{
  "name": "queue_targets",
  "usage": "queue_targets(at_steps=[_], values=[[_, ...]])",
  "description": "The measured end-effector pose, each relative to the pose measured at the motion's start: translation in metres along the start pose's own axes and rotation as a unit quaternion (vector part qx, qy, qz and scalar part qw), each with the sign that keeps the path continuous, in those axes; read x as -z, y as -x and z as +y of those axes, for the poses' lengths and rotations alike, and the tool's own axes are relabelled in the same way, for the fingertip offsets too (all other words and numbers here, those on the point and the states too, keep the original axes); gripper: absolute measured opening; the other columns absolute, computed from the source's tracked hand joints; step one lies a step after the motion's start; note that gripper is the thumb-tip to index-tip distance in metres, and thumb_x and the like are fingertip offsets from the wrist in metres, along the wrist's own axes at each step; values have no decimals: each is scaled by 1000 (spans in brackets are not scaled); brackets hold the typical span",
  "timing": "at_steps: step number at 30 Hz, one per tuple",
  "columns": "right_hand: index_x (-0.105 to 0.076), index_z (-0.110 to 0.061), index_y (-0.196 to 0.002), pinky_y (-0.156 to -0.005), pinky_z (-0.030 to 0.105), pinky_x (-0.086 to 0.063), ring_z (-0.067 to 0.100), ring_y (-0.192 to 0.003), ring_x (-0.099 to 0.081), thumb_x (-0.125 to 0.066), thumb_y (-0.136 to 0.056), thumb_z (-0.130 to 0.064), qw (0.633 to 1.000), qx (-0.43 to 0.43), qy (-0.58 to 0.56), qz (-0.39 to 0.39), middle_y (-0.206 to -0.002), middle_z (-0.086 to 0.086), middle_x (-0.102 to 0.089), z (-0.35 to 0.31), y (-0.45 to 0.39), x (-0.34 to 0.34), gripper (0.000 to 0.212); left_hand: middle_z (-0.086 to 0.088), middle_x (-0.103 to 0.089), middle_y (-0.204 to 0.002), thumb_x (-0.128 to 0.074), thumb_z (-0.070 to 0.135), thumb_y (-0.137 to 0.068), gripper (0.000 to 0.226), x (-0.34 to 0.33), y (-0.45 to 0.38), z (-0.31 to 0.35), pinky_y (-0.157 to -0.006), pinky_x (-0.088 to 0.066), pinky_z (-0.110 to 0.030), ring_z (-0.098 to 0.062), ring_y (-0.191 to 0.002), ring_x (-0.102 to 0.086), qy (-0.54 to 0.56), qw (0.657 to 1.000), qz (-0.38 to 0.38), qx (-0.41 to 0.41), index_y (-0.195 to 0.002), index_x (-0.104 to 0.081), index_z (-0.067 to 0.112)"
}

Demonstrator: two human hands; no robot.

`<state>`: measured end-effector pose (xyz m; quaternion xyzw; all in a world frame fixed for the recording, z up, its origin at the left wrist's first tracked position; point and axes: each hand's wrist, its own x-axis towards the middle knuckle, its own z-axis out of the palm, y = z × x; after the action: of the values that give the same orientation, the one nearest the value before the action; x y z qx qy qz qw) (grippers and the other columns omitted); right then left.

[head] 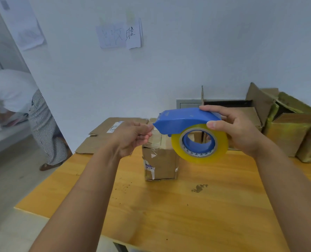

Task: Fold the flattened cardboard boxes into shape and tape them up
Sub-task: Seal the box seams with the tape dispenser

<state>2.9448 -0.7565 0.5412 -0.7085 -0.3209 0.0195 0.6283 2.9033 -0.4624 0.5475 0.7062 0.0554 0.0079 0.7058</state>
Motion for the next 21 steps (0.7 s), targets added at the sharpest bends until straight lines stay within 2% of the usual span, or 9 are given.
queue_targets(at_steps=[4, 8, 15, 21], values=[[-67, -45, -123, -78, 27, -58, 22, -103, -71, -73, -79, -43, 1000, -1, 12, -7, -116, -4, -71, 6, 3, 8, 44, 1, -63, -63, -64, 9, -94, 13, 12, -1, -2, -52, -52, -15, -4, -50, -55, -23, 999, 37, 1, -82, -67, 7], [-69, -43, -121, -75, 23, -57, 19, -102, -71, -69, -81, -39, 1000, -5, 10, 1, -115, -7, -72, 10, 8, 19, 40, 0, -63, -62, -64, 8, -94, 11, 30, 1, -10, -51, -52, -16, -4, -49, -55, -37, 998, 55, 8, -84, -66, 5], [-66, -46, -125, -85, 23, -56, 10, -109, -68, -70, -79, -41, 997, -31, 58, -36, -120, -15, -69, 22, 7, 23, 47, 1, -59, -60, -64, 9, -95, 20, 28, 0, -39, -48, -49, -17, -5, -48, -51, -41, 996, 71, 21, -75, -61, 9], [-67, -52, -118, -84, 19, -49, 2, -104, -64, -68, -76, -47, 995, -33, 90, -32, -113, -24, -66, 35, 2, 16, 43, 4, -58, -58, -65, 14, -94, 13, 24, -2, -56, -48, -47, -19, -5, -48, -50, -41, 995, 82, 50, -82, -63, 7]])
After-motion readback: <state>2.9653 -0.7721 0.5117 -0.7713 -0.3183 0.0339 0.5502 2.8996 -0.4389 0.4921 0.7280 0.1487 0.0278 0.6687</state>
